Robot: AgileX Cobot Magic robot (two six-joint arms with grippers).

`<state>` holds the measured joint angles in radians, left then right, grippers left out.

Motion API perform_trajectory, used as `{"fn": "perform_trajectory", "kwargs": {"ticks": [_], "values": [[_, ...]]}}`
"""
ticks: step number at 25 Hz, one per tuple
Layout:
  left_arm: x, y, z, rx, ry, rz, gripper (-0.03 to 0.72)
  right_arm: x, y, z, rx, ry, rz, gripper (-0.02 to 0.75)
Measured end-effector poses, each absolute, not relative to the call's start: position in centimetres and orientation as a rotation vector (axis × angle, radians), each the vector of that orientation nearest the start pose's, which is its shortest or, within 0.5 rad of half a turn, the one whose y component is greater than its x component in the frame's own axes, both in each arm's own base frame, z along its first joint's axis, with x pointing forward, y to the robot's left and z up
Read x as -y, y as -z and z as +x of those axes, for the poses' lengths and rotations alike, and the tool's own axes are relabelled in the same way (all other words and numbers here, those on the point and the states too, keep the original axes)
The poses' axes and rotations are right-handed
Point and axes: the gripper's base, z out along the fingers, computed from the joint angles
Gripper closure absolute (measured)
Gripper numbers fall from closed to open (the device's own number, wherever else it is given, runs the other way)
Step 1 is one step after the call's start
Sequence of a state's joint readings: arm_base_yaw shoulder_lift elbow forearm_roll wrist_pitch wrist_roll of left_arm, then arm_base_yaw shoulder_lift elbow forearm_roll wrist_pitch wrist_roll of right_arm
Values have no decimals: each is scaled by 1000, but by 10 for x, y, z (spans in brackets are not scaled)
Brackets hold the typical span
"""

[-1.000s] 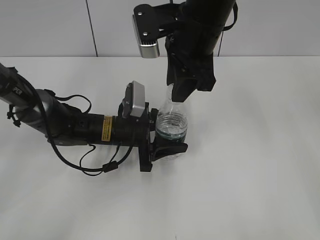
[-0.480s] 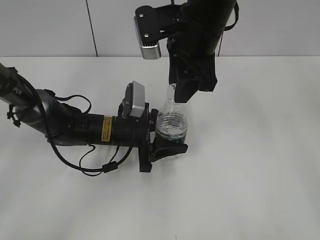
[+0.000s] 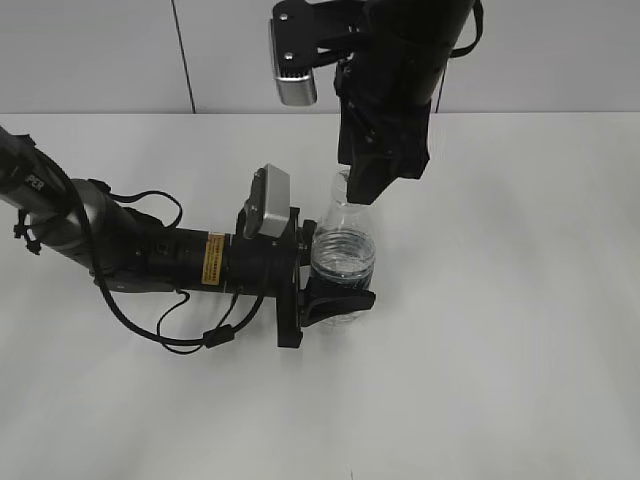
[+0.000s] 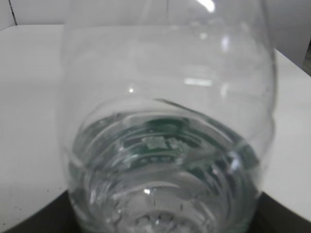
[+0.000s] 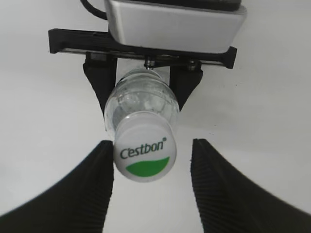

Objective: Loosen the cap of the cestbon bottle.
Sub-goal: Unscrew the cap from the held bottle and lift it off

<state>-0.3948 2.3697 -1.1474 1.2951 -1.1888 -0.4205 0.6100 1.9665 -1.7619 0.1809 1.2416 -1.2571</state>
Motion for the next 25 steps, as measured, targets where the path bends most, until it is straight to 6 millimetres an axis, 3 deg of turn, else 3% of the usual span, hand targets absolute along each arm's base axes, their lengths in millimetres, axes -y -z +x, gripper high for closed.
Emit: {"fn": "perform_trajectory", "kwargs": {"ticks": [9,17,21,25], "values": [[225,-53,329,-1378,1075,1375,276,-250,-278,330,-1940,-176,-2126,338],[226,-53,326,-1351,1088,1404,277,-245,-301,324,-2091,-190,-1891,338],[226,-53,326,-1353,1088,1399,277,-244,-308,321,-2276,-247,-1653,338],[226,-53,328,-1370,1084,1375,277,-244,-309,321,-2519,-319,-1299,338]]}}
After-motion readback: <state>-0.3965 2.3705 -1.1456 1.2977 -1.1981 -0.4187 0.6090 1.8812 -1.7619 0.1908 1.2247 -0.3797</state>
